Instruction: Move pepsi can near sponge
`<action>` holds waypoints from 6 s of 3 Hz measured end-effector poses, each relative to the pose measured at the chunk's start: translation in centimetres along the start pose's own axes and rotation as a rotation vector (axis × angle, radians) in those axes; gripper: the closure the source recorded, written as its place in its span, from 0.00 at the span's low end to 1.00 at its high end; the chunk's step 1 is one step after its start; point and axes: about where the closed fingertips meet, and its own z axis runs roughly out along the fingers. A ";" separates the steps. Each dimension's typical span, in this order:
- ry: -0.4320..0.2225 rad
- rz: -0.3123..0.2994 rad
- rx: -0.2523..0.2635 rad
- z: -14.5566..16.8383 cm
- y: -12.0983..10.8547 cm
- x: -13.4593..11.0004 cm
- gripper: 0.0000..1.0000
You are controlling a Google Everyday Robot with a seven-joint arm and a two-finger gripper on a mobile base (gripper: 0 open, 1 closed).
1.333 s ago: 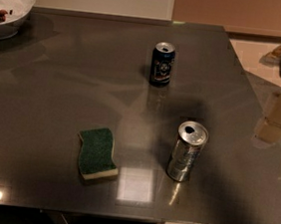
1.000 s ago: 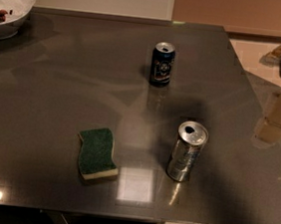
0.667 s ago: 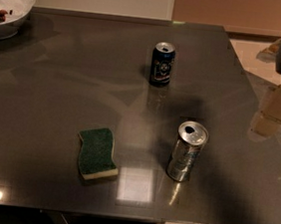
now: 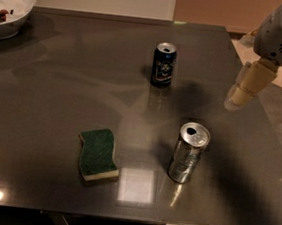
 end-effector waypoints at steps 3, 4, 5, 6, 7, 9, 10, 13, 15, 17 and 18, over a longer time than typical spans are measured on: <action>-0.175 0.093 -0.076 10.1 -8.7 -7.1 0.00; -0.212 0.113 -0.103 13.1 -9.8 -9.2 0.00; -0.261 0.127 -0.100 14.7 -10.3 -10.4 0.00; -0.321 0.133 -0.093 15.5 -10.6 -11.4 0.00; -0.353 0.124 -0.101 15.6 -10.4 -12.2 0.18; -0.393 0.095 -0.139 15.3 -9.1 -12.9 0.65; -0.419 0.055 -0.169 14.1 -7.5 -13.5 0.88; -0.462 -0.145 -0.341 10.2 3.0 -14.9 1.00; -0.452 -0.226 -0.428 10.7 8.2 -15.2 1.00; -0.442 -0.275 -0.428 10.7 10.2 -15.3 0.59; -0.453 -0.282 -0.434 10.7 10.8 -15.4 0.35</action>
Offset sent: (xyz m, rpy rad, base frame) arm 0.1500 0.0663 -0.0422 0.2346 0.0363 -0.0196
